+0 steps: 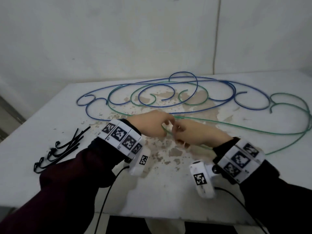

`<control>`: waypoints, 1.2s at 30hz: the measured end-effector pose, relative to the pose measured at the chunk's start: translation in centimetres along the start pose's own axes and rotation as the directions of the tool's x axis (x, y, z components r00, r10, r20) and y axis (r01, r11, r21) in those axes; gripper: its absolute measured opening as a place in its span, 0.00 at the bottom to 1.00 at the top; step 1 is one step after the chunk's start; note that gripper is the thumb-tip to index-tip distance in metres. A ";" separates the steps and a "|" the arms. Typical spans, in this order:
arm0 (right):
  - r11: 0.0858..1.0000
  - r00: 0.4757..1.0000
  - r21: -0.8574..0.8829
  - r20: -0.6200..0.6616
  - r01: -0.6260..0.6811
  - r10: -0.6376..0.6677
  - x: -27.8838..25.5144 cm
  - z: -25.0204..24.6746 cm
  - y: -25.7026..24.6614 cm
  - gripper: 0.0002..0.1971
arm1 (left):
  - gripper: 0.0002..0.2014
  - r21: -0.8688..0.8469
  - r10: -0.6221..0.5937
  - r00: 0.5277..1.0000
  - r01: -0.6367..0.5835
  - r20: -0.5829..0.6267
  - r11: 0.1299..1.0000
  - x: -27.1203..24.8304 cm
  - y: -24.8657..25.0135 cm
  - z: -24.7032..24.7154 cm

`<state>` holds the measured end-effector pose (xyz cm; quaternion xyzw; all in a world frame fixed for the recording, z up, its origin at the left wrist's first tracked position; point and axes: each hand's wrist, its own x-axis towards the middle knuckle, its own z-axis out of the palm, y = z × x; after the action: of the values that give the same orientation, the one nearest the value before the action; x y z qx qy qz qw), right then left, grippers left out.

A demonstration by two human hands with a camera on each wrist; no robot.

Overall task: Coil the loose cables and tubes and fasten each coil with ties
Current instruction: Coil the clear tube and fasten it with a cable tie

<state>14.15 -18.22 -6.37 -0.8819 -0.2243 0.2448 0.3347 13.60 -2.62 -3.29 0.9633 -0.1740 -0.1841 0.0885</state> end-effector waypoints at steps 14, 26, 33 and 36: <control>0.652 0.747 0.573 -0.664 0.497 0.013 0.7 -8.3 1.8 0.14 | 0.20 -0.614 -0.049 0.836 -0.361 -0.547 0.702 2.0 0.7 -6.3; 0.456 0.893 0.778 -0.439 0.432 -0.096 3.7 -11.0 0.9 0.10 | 0.16 -0.755 -0.427 0.643 -0.632 -0.636 0.175 7.6 0.9 -6.3; 0.256 0.882 0.848 -0.469 0.464 -0.044 4.9 -11.4 0.4 0.14 | 0.15 -0.756 -0.338 0.676 -0.594 -0.654 0.276 8.8 0.8 -4.9; 0.356 0.880 0.813 -0.472 0.461 -0.061 4.8 -11.6 0.3 0.14 | 0.15 -0.713 -0.349 0.625 -0.655 -0.698 0.251 8.9 0.5 -5.2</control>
<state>24.69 -21.29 -0.32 -0.5346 -0.1285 0.1018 0.8291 23.19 -5.79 -1.27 0.6511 -0.0789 0.1840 0.7321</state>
